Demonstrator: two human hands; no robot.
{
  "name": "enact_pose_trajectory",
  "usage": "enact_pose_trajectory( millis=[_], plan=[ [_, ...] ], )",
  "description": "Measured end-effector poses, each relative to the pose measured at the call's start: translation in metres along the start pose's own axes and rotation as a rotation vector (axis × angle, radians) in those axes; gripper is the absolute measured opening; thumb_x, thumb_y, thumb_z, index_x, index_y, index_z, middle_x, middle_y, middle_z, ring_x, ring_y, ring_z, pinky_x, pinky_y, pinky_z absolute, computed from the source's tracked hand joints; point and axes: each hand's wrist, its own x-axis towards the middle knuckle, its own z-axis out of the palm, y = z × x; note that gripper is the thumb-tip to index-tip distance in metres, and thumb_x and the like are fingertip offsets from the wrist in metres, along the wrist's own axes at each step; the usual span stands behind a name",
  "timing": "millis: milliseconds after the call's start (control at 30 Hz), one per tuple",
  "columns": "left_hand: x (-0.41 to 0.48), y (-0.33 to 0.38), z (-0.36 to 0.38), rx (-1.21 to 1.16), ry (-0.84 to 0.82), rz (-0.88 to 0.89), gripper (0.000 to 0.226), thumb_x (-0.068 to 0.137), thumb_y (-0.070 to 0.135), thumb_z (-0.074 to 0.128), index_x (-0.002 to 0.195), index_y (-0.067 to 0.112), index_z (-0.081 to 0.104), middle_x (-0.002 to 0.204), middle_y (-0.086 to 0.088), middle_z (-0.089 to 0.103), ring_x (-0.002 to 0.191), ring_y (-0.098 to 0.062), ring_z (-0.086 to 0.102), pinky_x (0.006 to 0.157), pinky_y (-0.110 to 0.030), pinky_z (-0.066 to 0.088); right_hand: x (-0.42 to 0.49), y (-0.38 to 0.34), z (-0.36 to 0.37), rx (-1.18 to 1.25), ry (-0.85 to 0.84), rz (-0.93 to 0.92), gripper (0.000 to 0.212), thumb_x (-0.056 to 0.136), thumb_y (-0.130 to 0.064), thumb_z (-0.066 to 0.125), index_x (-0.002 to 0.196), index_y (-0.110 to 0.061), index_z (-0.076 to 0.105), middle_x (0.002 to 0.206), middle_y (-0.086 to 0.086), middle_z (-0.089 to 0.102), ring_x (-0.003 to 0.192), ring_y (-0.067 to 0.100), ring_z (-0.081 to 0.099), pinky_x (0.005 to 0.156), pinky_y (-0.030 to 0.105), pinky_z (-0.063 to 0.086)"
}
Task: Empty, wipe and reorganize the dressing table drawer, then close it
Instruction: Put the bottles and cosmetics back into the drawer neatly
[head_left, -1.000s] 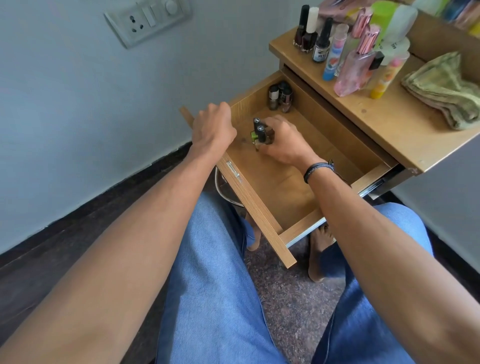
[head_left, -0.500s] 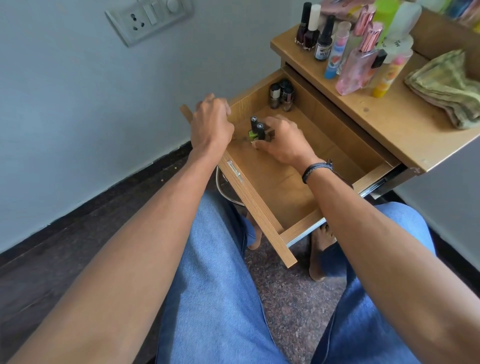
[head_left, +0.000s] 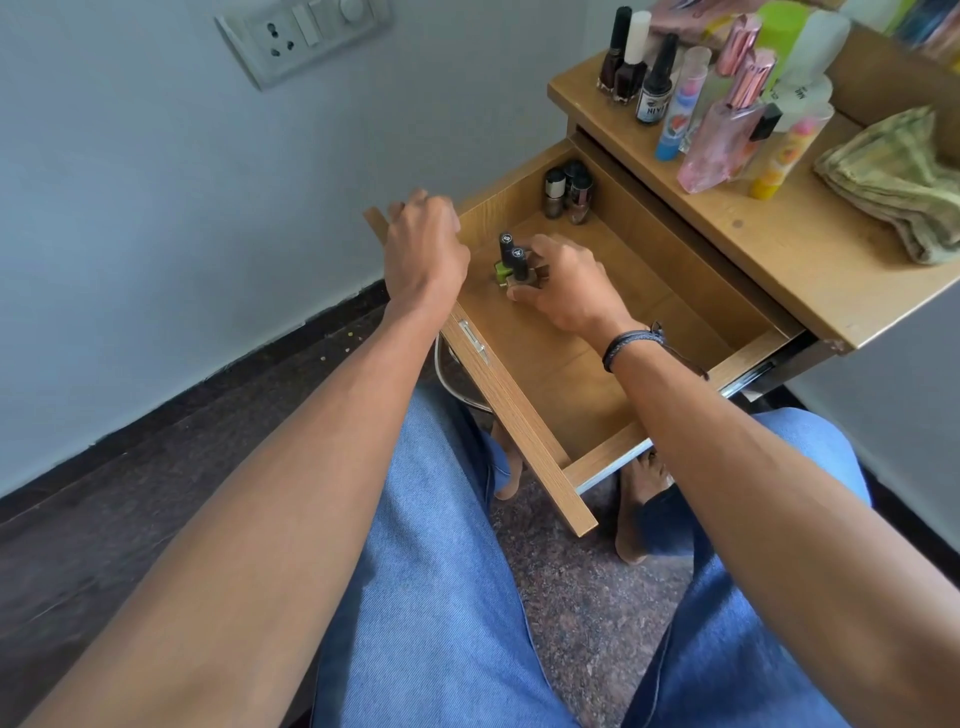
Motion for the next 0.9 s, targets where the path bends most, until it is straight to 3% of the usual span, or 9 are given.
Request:
enact_pose_trajectory(
  millis=[100, 200, 300, 433, 700, 900],
  plan=[
    [0.002, -0.003, 0.002, 0.017, 0.027, -0.004, 0.022, 0.085, -0.001, 0.07, 0.1, 0.015, 0.075, 0.112, -0.007, 0.064, 0.112, -0.03, 0.053, 0.1, -0.048, 0.047, 0.0, -0.001, 0.0, -0.002, -0.003, 0.002, 0.05, 0.088, -0.029, 0.078, 0.133, -0.02, 0.059, 0.121, 0.004, 0.063, 0.107, 0.023, 0.061, 0.09, 0.038, 0.053],
    [0.004, -0.005, 0.004, -0.002, 0.051, -0.021, 0.022, 0.085, 0.003, 0.072, 0.099, 0.02, 0.075, 0.114, -0.005, 0.064, 0.113, -0.03, 0.054, 0.106, -0.047, 0.042, 0.0, -0.003, 0.002, -0.006, -0.002, 0.004, 0.048, 0.087, -0.029, 0.078, 0.13, -0.019, 0.06, 0.119, 0.005, 0.064, 0.106, 0.023, 0.062, 0.09, 0.041, 0.053],
    [0.005, -0.006, 0.005, -0.079, 0.052, -0.048, 0.017, 0.085, 0.008, 0.076, 0.097, 0.02, 0.075, 0.114, -0.003, 0.065, 0.111, -0.025, 0.055, 0.098, -0.043, 0.049, 0.002, -0.004, 0.006, 0.003, -0.009, 0.006, 0.041, 0.087, -0.029, 0.079, 0.123, -0.018, 0.061, 0.116, 0.004, 0.065, 0.103, 0.023, 0.062, 0.088, 0.042, 0.054],
    [0.006, -0.006, 0.005, -0.111, 0.056, -0.065, 0.017, 0.084, 0.005, 0.075, 0.094, 0.018, 0.076, 0.108, -0.003, 0.069, 0.107, -0.023, 0.06, 0.093, -0.042, 0.054, 0.006, -0.006, 0.011, 0.014, -0.003, -0.005, 0.041, 0.088, -0.028, 0.079, 0.123, -0.019, 0.061, 0.116, 0.004, 0.067, 0.097, 0.018, 0.062, 0.08, 0.029, 0.048],
    [0.011, -0.008, 0.007, -0.067, 0.062, -0.053, 0.013, 0.087, 0.008, 0.074, 0.098, 0.014, 0.076, 0.107, -0.004, 0.071, 0.105, -0.024, 0.061, 0.096, -0.047, 0.052, 0.01, -0.012, 0.017, 0.022, -0.003, -0.03, 0.036, 0.09, -0.023, 0.076, 0.122, -0.018, 0.062, 0.114, 0.005, 0.069, 0.09, 0.014, 0.056, 0.07, 0.022, 0.041],
    [0.011, -0.009, 0.01, -0.081, 0.064, -0.048, 0.011, 0.087, 0.008, 0.075, 0.096, 0.013, 0.075, 0.103, -0.005, 0.071, 0.1, -0.022, 0.064, 0.086, -0.041, 0.057, 0.011, -0.02, 0.024, -0.007, -0.063, -0.064, 0.041, 0.092, -0.023, 0.073, 0.131, -0.021, 0.062, 0.118, 0.003, 0.071, 0.104, 0.022, 0.065, 0.078, 0.026, 0.044]
  ],
)
